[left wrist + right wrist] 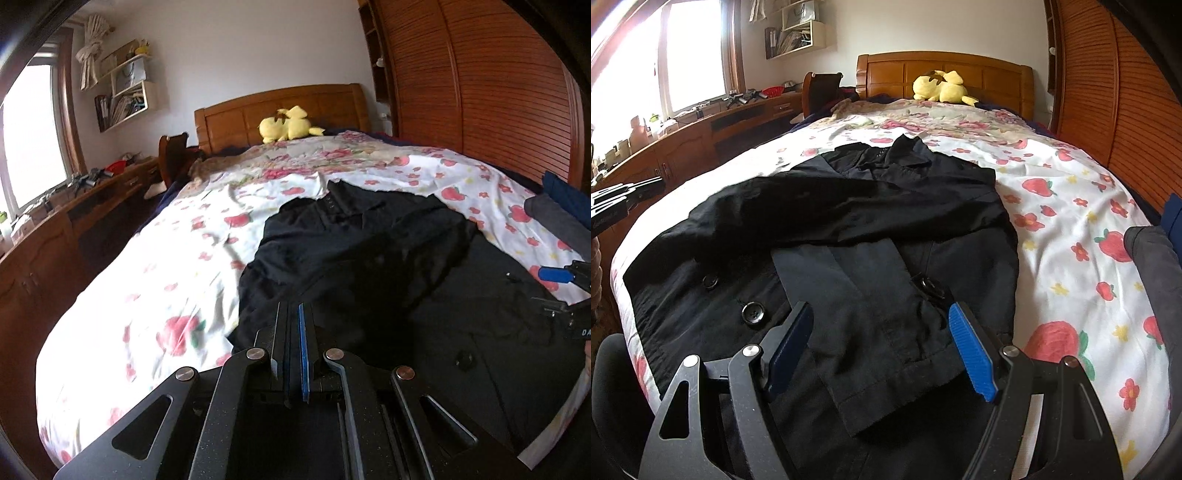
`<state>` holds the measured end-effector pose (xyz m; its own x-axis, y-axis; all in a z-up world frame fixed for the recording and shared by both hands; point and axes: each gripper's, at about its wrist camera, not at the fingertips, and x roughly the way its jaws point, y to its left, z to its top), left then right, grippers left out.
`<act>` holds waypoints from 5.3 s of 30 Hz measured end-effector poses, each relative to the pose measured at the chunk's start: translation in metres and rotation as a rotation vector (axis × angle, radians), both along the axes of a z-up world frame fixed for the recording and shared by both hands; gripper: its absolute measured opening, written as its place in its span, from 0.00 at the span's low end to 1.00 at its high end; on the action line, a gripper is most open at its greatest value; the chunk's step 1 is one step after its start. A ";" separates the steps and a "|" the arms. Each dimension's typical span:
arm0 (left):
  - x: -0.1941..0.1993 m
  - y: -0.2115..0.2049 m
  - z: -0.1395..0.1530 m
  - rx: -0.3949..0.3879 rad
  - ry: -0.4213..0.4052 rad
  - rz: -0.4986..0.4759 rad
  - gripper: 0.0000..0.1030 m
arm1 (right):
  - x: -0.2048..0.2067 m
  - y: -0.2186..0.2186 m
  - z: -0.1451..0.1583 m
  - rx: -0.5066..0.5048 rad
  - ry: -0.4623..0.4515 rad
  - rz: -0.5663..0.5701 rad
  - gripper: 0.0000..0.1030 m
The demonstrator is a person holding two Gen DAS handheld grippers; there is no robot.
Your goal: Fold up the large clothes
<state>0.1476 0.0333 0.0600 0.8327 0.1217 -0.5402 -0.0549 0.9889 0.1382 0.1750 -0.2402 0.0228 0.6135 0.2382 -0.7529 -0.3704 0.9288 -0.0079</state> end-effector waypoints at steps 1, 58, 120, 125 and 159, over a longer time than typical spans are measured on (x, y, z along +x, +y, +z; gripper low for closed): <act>0.000 0.002 0.000 -0.012 0.008 0.001 0.07 | 0.000 0.000 -0.001 -0.002 0.002 -0.001 0.74; -0.063 0.030 -0.024 -0.062 0.117 -0.050 0.55 | 0.000 0.015 -0.023 -0.056 0.060 0.026 0.74; -0.098 0.088 -0.049 -0.208 0.161 0.028 0.45 | -0.085 -0.049 -0.005 -0.099 0.199 -0.041 0.26; -0.094 0.090 -0.048 -0.235 0.155 0.032 0.45 | -0.083 -0.054 -0.014 -0.104 0.231 -0.056 0.26; -0.122 0.063 0.153 -0.236 -0.199 -0.100 0.04 | -0.105 -0.042 0.177 0.053 -0.208 -0.057 0.09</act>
